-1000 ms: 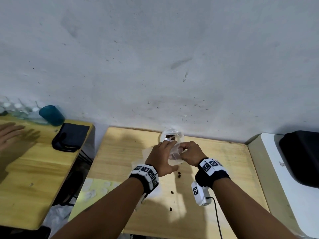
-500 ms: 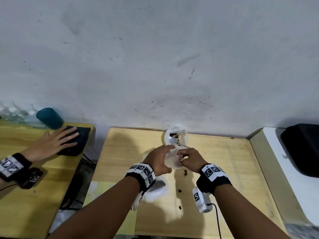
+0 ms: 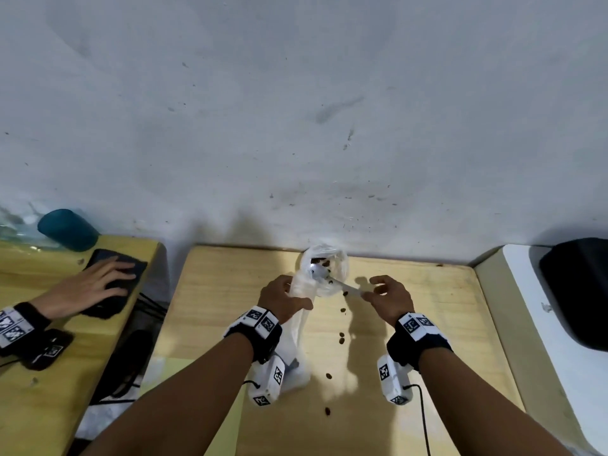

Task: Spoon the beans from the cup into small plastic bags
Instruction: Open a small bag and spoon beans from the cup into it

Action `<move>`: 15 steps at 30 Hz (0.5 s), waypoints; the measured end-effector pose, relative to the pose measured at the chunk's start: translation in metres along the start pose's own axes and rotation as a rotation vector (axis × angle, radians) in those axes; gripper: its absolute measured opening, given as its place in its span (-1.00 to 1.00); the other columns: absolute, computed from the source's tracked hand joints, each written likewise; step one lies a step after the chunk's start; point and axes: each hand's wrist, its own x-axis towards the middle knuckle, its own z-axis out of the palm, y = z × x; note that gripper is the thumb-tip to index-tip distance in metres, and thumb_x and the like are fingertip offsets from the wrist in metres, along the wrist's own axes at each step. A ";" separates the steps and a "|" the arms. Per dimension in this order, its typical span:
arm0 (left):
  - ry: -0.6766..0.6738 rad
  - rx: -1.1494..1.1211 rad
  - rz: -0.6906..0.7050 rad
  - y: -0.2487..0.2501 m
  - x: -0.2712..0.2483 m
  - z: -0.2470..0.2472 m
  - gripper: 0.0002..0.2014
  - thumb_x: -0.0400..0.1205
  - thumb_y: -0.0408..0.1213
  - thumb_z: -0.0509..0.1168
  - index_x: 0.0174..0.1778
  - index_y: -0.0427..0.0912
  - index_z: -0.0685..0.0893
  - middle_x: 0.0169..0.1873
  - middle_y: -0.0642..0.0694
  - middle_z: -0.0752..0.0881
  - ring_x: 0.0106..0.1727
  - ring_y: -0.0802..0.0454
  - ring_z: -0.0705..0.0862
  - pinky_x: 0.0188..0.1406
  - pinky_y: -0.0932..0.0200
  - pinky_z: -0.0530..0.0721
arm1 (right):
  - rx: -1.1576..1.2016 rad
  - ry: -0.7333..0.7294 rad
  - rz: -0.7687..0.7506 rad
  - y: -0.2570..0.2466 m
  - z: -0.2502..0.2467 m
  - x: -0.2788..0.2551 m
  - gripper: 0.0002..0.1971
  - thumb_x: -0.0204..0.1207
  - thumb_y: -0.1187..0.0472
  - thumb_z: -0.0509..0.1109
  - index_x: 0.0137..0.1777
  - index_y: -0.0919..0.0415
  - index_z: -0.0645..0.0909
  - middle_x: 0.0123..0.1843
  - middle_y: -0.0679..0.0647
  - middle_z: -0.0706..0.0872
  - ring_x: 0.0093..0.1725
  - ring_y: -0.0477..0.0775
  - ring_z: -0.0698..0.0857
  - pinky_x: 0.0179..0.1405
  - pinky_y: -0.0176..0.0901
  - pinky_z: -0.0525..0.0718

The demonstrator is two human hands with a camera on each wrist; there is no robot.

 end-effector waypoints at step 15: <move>-0.147 -0.038 -0.132 0.023 0.054 0.019 -0.04 -0.04 0.03 0.62 0.37 -0.06 0.58 0.29 0.00 0.64 0.29 0.00 0.61 0.19 0.07 0.63 | -0.115 -0.061 -0.049 -0.022 0.019 0.051 -0.86 0.48 0.11 0.48 -0.31 -0.01 0.69 -0.28 -0.04 0.74 -0.13 0.11 0.73 -0.17 -0.21 0.60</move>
